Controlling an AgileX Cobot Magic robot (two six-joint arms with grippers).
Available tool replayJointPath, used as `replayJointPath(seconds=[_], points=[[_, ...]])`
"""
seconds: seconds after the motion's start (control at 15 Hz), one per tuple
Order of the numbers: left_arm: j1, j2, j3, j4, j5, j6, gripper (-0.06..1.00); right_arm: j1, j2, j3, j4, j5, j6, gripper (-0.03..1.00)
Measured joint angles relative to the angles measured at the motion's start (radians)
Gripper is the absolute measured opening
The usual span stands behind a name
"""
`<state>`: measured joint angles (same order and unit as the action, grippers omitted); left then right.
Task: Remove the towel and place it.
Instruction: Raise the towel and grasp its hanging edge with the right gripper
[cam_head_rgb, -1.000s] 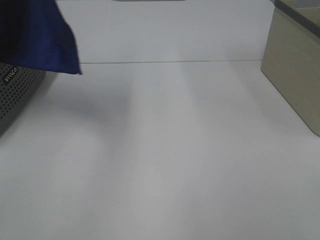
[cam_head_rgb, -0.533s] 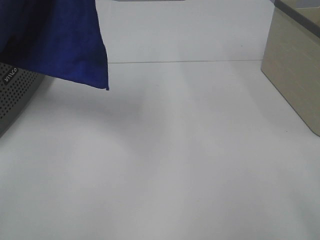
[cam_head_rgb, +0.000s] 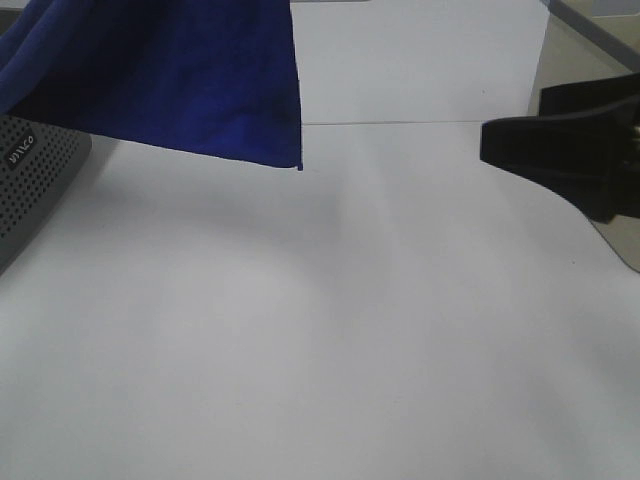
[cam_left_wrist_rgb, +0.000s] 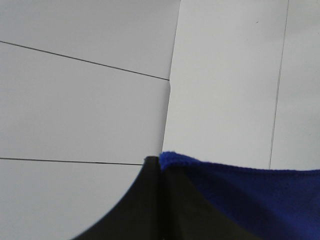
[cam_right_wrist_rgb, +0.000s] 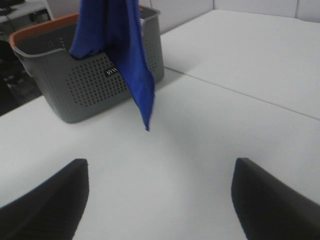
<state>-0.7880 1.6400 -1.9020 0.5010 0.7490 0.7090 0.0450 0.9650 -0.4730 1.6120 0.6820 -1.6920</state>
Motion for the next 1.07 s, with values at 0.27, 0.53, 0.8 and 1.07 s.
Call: replayJointPath(seconds=[0.27, 0.53, 0.8, 1.07], points=[[-0.011, 0.03, 0.0, -0.011, -0.032, -0.004, 0.0, 0.0, 0.328, -0.081, 0.116, 0.203, -0.26, 0.77], [-0.011, 0.032, 0.0, -0.03, -0.061, -0.063, 0.0, 0.045, 0.549, -0.227, 0.125, 0.258, -0.268, 0.77], [-0.011, 0.032, 0.0, -0.043, -0.101, -0.085, 0.0, 0.193, 0.696, -0.374, 0.125, 0.185, -0.269, 0.77], [-0.011, 0.032, 0.0, -0.057, -0.115, -0.086, 0.0, 0.241, 0.783, -0.485, 0.125, 0.168, -0.256, 0.77]])
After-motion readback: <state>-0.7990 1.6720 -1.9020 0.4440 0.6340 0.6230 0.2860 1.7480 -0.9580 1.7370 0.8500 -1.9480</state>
